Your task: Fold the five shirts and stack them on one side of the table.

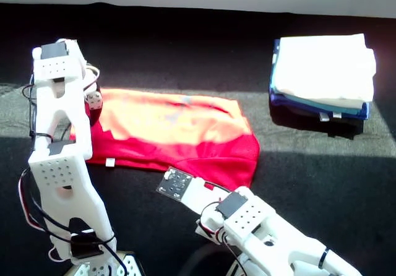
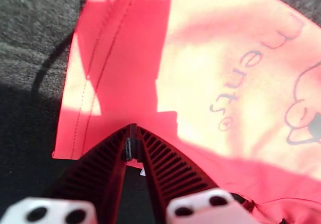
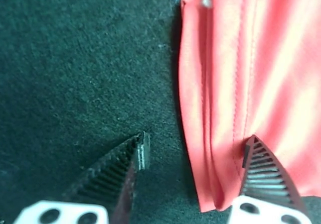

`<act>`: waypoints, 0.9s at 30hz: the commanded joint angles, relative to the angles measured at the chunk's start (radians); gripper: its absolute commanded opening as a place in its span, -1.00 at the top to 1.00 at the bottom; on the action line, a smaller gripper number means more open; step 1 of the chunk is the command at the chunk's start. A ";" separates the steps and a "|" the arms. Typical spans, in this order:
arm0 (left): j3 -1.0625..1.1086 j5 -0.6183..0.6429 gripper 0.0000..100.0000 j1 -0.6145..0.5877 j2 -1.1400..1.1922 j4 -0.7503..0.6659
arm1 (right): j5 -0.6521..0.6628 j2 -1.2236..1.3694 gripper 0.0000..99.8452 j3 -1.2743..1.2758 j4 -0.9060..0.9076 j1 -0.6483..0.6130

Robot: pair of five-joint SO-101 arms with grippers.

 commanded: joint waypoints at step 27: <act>0.384 -0.006 0.98 -0.004 -0.061 -0.391 | 0.195 0.088 0.99 -0.536 0.059 0.446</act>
